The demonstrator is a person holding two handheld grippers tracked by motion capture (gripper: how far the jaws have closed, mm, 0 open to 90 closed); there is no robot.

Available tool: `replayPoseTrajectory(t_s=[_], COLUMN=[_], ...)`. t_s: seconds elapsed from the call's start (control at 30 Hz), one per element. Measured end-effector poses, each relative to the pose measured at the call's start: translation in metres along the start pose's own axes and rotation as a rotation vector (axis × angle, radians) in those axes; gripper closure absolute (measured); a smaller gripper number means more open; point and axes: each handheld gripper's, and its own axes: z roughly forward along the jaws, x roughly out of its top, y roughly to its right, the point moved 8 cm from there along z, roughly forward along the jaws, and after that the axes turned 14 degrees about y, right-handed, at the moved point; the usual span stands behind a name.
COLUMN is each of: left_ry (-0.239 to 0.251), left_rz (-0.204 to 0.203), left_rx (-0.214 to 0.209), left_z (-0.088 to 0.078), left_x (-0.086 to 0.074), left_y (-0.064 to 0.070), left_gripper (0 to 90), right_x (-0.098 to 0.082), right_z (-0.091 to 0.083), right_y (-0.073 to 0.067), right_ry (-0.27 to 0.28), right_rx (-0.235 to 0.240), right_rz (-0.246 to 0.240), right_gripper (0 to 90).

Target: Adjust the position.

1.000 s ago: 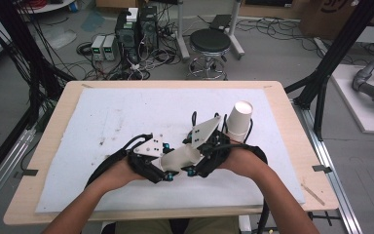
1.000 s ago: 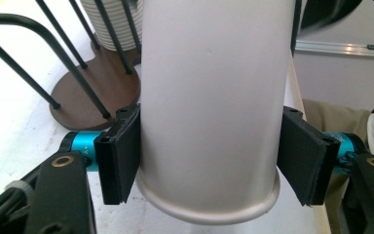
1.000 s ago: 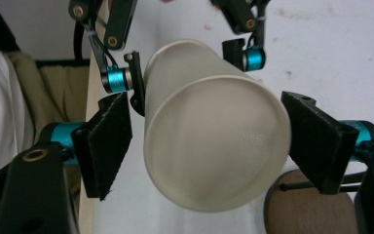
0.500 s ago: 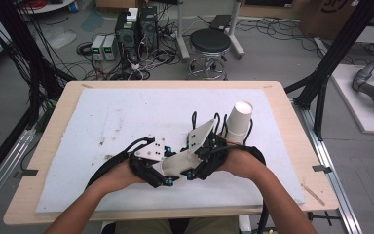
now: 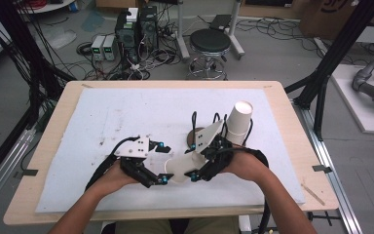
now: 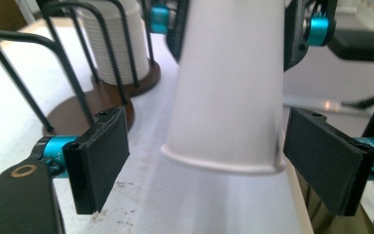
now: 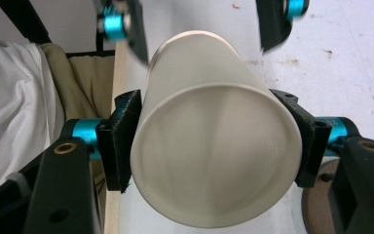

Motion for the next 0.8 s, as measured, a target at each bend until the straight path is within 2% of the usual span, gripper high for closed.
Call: replayPoseTrajectory(t_s=[0.07, 0.2, 0.37, 0.43, 0.47, 0.5, 0.57, 0.63, 0.8], left_ry=[0.033, 0.077, 0.149, 0.173, 0.192, 0.217, 0.229, 0.237, 0.254], left_rz=[-0.030, -0.047, -0.070, -0.096, -0.108, -0.112, -0.098, -0.066, -0.057], left_rx=[0.008, 0.048, 0.026, 0.019, 0.016, 0.024, 0.041, 0.056, 0.064], left_z=[-0.004, -0.009, -0.014, -0.015, -0.015, -0.015, -0.016, -0.015, -0.015], left_x=[0.000, -0.003, -0.003, -0.002, -0.001, 0.000, -0.001, -0.001, -0.002], left_y=[-0.002, -0.006, -0.003, -0.001, 0.001, 0.001, 0.001, 0.002, 0.001], left_gripper=[17.0, 17.0, 16.1, 15.4, 15.4, 15.4, 15.4, 15.4, 15.5], right_x=[-0.001, -0.006, -0.012, -0.013, -0.013, -0.013, -0.013, -0.013, -0.015], right_z=[-0.001, -0.003, -0.006, -0.008, -0.008, -0.008, -0.010, -0.010, -0.010], right_y=[0.001, 0.002, 0.004, 0.005, 0.005, 0.006, 0.006, 0.006, 0.007], right_ry=[0.007, 0.033, 0.065, 0.107, 0.107, 0.125, 0.179, 0.194, 0.249], right_rx=[-0.006, -0.025, -0.048, -0.060, -0.060, -0.061, -0.066, -0.068, -0.080], right_rz=[0.000, 0.017, 0.033, 0.053, 0.053, 0.060, 0.082, 0.086, 0.109], right_gripper=[33.2, 33.3, 33.2, 33.2, 33.2, 33.2, 33.2, 33.2, 33.2])
